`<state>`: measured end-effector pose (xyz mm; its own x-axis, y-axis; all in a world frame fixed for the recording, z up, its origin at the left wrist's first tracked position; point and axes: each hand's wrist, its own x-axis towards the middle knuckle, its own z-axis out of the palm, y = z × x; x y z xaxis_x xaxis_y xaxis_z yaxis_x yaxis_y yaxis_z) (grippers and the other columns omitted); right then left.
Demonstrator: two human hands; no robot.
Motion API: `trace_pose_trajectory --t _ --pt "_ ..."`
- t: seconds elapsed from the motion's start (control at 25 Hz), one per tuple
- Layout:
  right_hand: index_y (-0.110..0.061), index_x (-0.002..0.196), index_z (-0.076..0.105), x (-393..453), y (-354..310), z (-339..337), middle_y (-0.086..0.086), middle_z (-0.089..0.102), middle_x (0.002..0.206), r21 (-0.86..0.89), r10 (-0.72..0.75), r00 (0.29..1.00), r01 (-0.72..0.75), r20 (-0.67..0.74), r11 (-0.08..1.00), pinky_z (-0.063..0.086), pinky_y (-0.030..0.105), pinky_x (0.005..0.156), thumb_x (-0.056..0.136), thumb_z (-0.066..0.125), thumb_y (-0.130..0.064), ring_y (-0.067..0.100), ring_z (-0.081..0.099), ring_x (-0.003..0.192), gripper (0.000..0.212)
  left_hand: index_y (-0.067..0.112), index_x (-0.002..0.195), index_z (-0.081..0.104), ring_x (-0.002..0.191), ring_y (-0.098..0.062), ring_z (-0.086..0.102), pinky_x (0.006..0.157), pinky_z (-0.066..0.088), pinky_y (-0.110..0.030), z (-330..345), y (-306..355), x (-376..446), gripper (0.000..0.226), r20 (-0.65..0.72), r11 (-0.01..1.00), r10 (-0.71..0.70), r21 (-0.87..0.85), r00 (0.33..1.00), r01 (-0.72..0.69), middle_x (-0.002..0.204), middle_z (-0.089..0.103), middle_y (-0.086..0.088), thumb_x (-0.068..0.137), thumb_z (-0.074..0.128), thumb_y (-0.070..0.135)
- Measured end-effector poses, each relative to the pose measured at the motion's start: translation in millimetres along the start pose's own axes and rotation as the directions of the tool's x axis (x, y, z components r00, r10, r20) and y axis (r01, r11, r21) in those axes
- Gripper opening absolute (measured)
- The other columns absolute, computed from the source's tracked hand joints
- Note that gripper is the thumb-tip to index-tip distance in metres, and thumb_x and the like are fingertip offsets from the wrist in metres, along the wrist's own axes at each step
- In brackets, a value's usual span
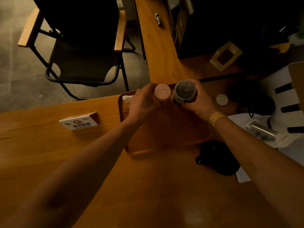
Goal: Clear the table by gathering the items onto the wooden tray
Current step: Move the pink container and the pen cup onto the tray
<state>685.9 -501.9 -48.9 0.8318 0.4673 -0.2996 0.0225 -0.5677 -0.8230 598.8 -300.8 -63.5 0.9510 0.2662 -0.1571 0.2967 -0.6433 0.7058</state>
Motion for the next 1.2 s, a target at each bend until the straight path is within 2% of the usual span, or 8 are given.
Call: trace_pose_trajectory --t 0.12,0.28,0.4,0.52,0.76,0.96,1.12,1.2 --pt "-0.025 0.14 0.034 -2.4 -1.9 1.9 0.007 0.048 0.139 -0.029 -0.012 0.997 0.01 -0.073 1.0 0.044 0.037 0.101 0.064 0.087 -0.02 0.022 0.046 0.128 0.092 0.028 0.131 0.045 0.119 -0.024 0.044 0.096 0.039 -0.044 0.2 -3.6 -1.3 0.067 -0.024 0.996 0.005 0.091 1.0 -0.003 0.131 0.055 -0.001 0.074 0.074 0.049" --pt "-0.024 0.131 0.04 -2.0 -5.7 3.5 0.007 0.051 0.133 -0.147 -0.039 0.99 0.018 -0.138 0.989 0.048 0.051 0.096 0.062 0.088 -0.028 0.028 0.048 0.125 0.085 0.028 0.13 0.048 0.129 -0.03 0.034 0.102 0.029 -0.051 -4.8 -4.4 -5.4 0.063 -0.036 0.993 -0.018 0.113 0.999 0.022 0.134 0.052 -0.002 0.076 0.072 0.048" --pt "-0.023 0.129 0.045 -1.8 -7.2 3.2 0.005 0.056 0.129 -0.256 -0.074 0.984 0.031 -0.162 0.966 0.049 0.047 0.091 0.064 0.087 -0.034 0.027 0.05 0.121 0.078 0.026 0.125 0.053 0.13 -0.029 0.032 0.102 0.022 -0.048 -8.6 0.0 -6.5 0.054 -0.057 0.993 -0.01 0.117 0.998 0.016 0.131 0.056 0.0 0.078 0.071 0.047" --pt "-0.026 0.13 0.046 -1.0 -6.3 0.2 0.004 0.057 0.129 -0.292 -0.082 0.984 0.032 -0.159 0.956 0.048 0.043 0.088 0.065 0.086 -0.038 0.027 0.05 0.12 0.077 0.027 0.123 0.055 0.13 -0.028 0.033 0.1 0.016 -0.042 -9.5 3.0 -5.9 0.051 -0.063 0.995 0.003 0.102 0.998 0.003 0.13 0.058 0.001 0.078 0.071 0.045" --pt "-0.028 0.129 0.046 0.7 -4.2 -4.8 0.002 0.058 0.128 -0.303 -0.078 0.983 0.025 -0.163 0.953 0.05 0.043 0.087 0.064 0.086 -0.039 0.027 0.051 0.12 0.077 0.029 0.122 0.054 0.128 -0.028 0.035 0.096 0.014 -0.039 -3.3 4.7 -2.8 0.054 -0.074 0.993 0.036 0.116 0.997 -0.027 0.127 0.06 0.003 0.074 0.07 0.048" --pt "-0.028 0.13 0.044 4.0 -2.9 -6.7 0.002 0.058 0.13 -0.323 -0.089 0.985 0.037 -0.147 0.946 0.049 0.044 0.089 0.065 0.085 -0.041 0.027 0.051 0.121 0.078 0.029 0.124 0.052 0.129 -0.029 0.035 0.102 0.017 -0.047 -3.2 7.2 0.2 0.058 -0.049 0.99 0.033 0.137 0.998 -0.026 0.128 0.059 0.001 0.073 0.068 0.052" --pt "-0.031 0.139 0.036 2.7 -3.9 -8.3 0.005 0.049 0.14 -0.342 -0.091 0.987 0.041 -0.131 0.939 0.044 0.047 0.097 0.064 0.085 -0.04 0.03 0.044 0.128 0.09 0.03 0.135 0.044 0.135 -0.03 0.028 0.109 0.017 -0.052 -9.7 13.7 -0.7 0.074 -0.001 0.99 0.016 0.142 1.0 -0.015 0.14 0.049 -0.003 0.072 0.069 0.058" --pt "-0.03 0.141 0.035 -0.6 -6.6 -11.2 0.006 0.045 0.142 -0.441 -0.179 0.977 0.112 -0.115 0.891 0.041 0.048 0.1 0.065 0.083 -0.042 0.03 0.04 0.13 0.091 0.032 0.14 0.04 0.137 -0.031 0.025 0.11 0.018 -0.053 -17.8 17.6 -1.3 0.08 -0.015 0.977 0.09 0.195 0.996 -0.085 0.145 0.042 -0.004 0.071 0.069 0.06"
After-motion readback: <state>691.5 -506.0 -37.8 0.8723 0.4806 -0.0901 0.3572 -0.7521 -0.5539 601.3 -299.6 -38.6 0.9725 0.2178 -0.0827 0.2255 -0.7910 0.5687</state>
